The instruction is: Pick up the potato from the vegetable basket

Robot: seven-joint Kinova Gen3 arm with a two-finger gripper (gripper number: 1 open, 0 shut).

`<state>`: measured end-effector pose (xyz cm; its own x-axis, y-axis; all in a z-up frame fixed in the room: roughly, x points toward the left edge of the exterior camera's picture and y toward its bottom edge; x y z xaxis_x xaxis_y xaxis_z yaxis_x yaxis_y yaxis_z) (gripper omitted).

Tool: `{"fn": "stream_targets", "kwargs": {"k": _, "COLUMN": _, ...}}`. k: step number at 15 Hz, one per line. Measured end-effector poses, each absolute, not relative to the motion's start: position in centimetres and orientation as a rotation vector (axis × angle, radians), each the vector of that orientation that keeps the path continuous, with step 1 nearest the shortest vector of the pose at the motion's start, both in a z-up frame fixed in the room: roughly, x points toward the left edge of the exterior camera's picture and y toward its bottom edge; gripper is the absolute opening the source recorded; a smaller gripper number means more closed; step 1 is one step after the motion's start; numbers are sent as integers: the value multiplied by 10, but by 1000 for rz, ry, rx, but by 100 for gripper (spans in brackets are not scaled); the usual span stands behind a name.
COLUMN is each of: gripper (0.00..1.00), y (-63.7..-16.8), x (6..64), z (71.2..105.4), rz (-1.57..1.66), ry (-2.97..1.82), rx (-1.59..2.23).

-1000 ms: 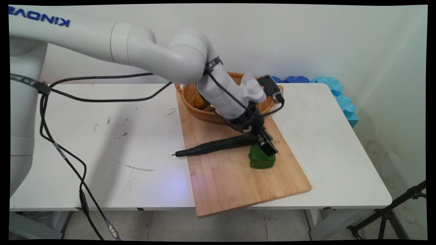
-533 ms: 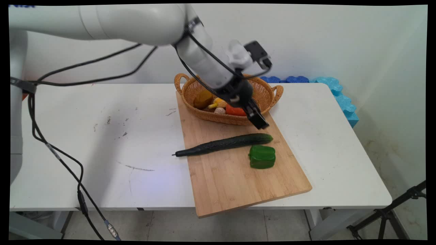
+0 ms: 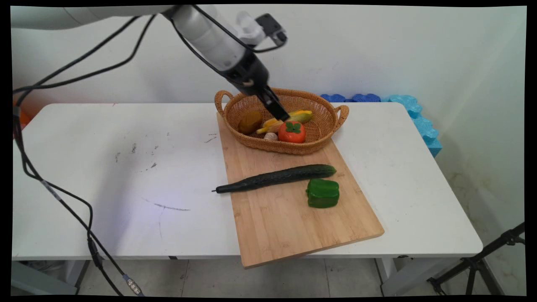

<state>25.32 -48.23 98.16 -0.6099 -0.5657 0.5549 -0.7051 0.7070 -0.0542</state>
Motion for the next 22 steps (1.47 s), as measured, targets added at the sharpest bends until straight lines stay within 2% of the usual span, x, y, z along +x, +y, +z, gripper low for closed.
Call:
{"fn": "stream_targets", "kwargs": {"k": 9, "gripper": 100, "y": -523, "x": 327, "z": 937, "rz": 405, "ry": -2401, "rx": 1218}}
{"fn": "stream_targets", "kwargs": {"k": 14, "gripper": 100, "y": -553, "x": 336, "z": 898, "rz": 398, "ry": -2412, "rx": 1245}}
{"fn": "stream_targets", "kwargs": {"k": 22, "gripper": 100, "y": -575, "x": 331, "z": 857, "rz": 372, "ry": -2460, "rx": 1210}}
